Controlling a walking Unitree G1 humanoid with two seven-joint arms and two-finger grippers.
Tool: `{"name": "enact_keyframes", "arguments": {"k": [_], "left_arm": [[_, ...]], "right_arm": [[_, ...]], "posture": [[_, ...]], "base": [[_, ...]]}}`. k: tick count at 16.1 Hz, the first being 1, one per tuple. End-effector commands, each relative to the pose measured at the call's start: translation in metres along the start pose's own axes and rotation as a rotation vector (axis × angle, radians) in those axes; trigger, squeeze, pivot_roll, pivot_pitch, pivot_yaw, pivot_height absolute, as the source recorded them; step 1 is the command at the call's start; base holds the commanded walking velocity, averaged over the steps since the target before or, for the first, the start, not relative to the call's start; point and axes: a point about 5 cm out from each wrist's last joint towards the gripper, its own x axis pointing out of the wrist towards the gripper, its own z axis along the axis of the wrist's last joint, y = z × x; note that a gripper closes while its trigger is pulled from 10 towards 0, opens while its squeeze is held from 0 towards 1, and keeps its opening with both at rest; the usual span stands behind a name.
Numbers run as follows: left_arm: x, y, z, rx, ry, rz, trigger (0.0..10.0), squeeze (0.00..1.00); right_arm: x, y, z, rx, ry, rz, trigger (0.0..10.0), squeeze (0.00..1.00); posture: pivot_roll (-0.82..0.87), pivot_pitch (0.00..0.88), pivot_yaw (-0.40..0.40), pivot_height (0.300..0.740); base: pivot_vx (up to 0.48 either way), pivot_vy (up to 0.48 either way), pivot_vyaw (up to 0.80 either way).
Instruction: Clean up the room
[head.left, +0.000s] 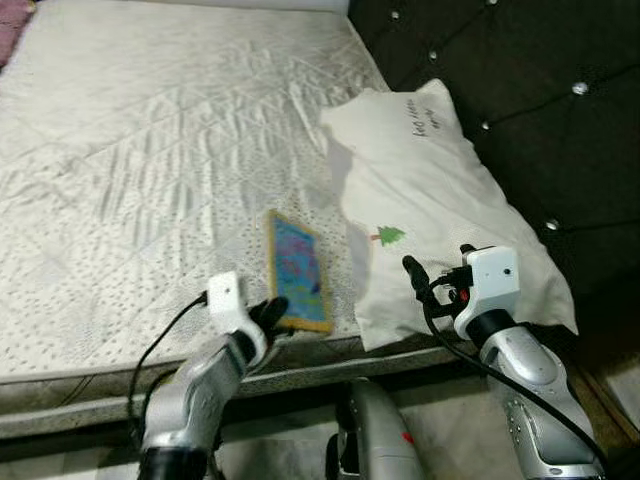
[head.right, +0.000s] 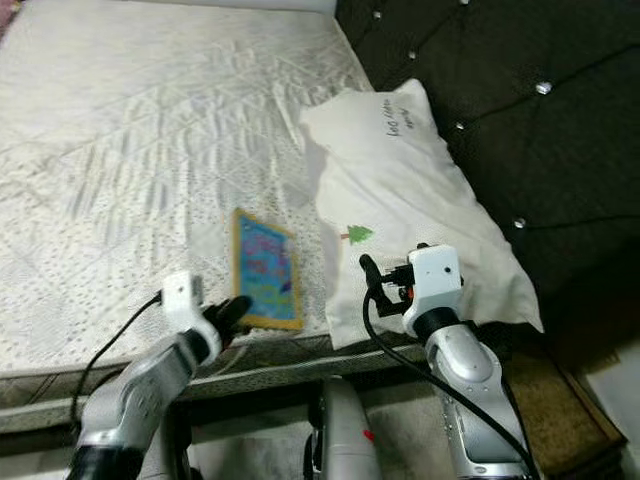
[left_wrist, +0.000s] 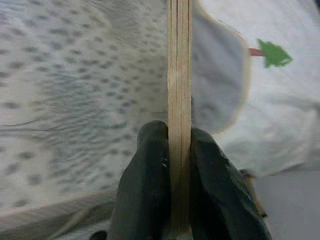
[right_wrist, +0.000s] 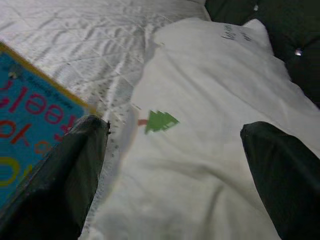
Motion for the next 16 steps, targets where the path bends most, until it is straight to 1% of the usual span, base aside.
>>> {"name": "enact_keyframes", "arguments": {"k": [1, 2, 4, 6, 7, 8, 9, 10, 12, 14, 16], "left_arm": [[0.004, -0.006, 0.005, -0.022, -0.012, -0.043, 10.0, 0.0], [0.007, -0.004, 0.004, -0.059, 0.01, -0.054, 10.0, 0.0], [0.009, 0.0, 0.001, -0.06, 0.039, -0.058, 10.0, 0.0], [0.015, 0.006, 0.001, -0.056, 0.06, -0.037, 10.0, 0.0], [0.018, 0.006, 0.0, -0.094, 0.07, -0.045, 10.0, 0.0], [0.022, 0.008, -0.003, -0.105, 0.091, -0.05, 10.0, 0.0], [0.023, 0.01, -0.004, -0.1, 0.093, -0.043, 10.0, 0.0], [0.024, 0.018, -0.007, -0.095, 0.104, -0.019, 10.0, 0.0], [0.024, 0.027, -0.007, -0.083, 0.103, 0.005, 10.0, 0.0], [0.028, 0.035, -0.001, -0.111, 0.081, 0.016, 10.0, 0.0], [0.031, 0.037, 0.002, -0.118, 0.074, 0.008, 10.0, 0.0]], "right_arm": [[-0.002, -0.003, 0.008, -0.035, -0.025, -0.012, 10.0, 0.0], [-0.002, 0.0, 0.008, -0.035, -0.03, -0.01, 10.0, 0.0], [-0.001, 0.002, 0.009, -0.034, -0.034, -0.011, 10.0, 0.0], [0.001, 0.004, 0.012, -0.045, -0.048, 0.002, 10.0, 0.0], [0.001, 0.004, 0.013, -0.052, -0.05, 0.007, 10.0, 0.0], [0.002, 0.003, 0.013, -0.059, -0.048, 0.008, 10.0, 0.0], [0.002, 0.003, 0.013, -0.065, -0.049, 0.01, 10.0, 0.0], [0.002, 0.003, 0.013, -0.074, -0.051, 0.012, 10.0, 0.0], [0.001, 0.004, 0.012, -0.075, -0.05, 0.01, 10.0, 0.0], [0.002, 0.006, 0.011, -0.085, -0.051, 0.026, 10.0, 0.0], [0.004, 0.008, 0.013, -0.102, -0.06, 0.044, 10.0, 0.0]], "posture": [[-0.22, 0.192, -0.129, 0.6], [-0.23, 0.19, -0.117, 0.6], [-0.23, 0.188, -0.115, 0.6], [-0.24, 0.192, -0.115, 0.6], [-0.24, 0.195, -0.119, 0.6], [-0.25, 0.197, -0.122, 0.6], [-0.25, 0.197, -0.122, 0.6], [-0.25, 0.19, -0.119, 0.6], [-0.25, 0.178, -0.124, 0.6], [-0.25, 0.169, -0.132, 0.6], [-0.26, 0.162, -0.137, 0.6]], "base": [[0.0, 0.0, 0.0], [0.0, 0.0, 0.0], [0.0, 0.0, 0.0], [0.0, 0.0, 0.0], [0.0, 0.0, 0.0], [0.0, 0.0, 0.0], [0.0, 0.0, 0.0], [0.0, 0.0, 0.0], [0.0, 0.0, 0.0], [0.0, 0.0, 0.0], [0.0, 0.0, 0.0]]}}
